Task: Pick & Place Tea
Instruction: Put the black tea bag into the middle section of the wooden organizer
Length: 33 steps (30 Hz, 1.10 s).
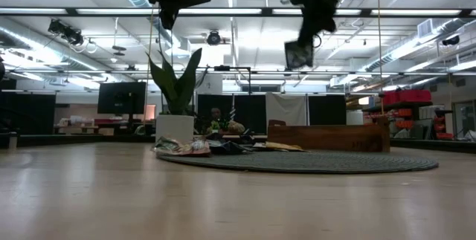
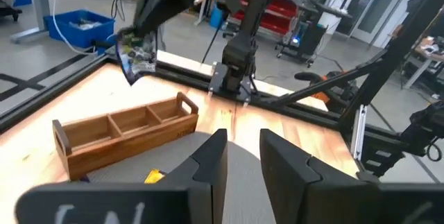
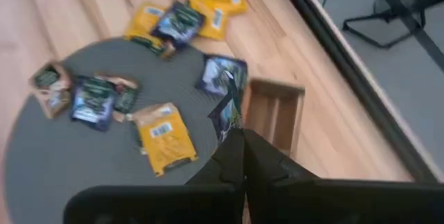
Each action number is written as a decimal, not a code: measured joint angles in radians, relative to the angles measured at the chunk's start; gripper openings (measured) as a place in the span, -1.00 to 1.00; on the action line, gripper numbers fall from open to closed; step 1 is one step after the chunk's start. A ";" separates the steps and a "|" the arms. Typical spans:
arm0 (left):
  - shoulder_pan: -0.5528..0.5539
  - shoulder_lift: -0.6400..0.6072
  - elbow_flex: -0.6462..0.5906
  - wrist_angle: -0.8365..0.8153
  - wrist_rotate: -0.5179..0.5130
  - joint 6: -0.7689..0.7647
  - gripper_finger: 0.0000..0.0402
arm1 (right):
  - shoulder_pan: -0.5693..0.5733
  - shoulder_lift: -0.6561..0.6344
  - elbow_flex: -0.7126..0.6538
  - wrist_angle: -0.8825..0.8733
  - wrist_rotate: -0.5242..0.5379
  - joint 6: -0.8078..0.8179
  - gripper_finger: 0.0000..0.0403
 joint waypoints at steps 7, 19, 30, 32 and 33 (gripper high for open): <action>0.000 0.000 0.000 0.005 0.000 -0.001 -0.57 | -0.071 -0.098 -0.342 0.209 0.004 0.085 -1.00; 0.000 0.000 0.000 0.009 0.000 -0.035 -0.57 | -0.163 -0.103 -0.577 0.478 0.006 0.068 -1.00; 0.000 0.000 0.000 0.010 0.000 -0.060 -0.57 | -0.177 -0.103 -0.643 0.538 0.006 0.091 -0.93; 0.000 0.000 0.000 0.010 0.000 -0.060 -0.57 | -0.178 -0.103 -0.643 0.535 0.006 0.089 -0.85; 0.000 0.000 0.000 0.010 0.000 -0.060 -0.57 | -0.178 -0.103 -0.643 0.535 0.006 0.090 -0.79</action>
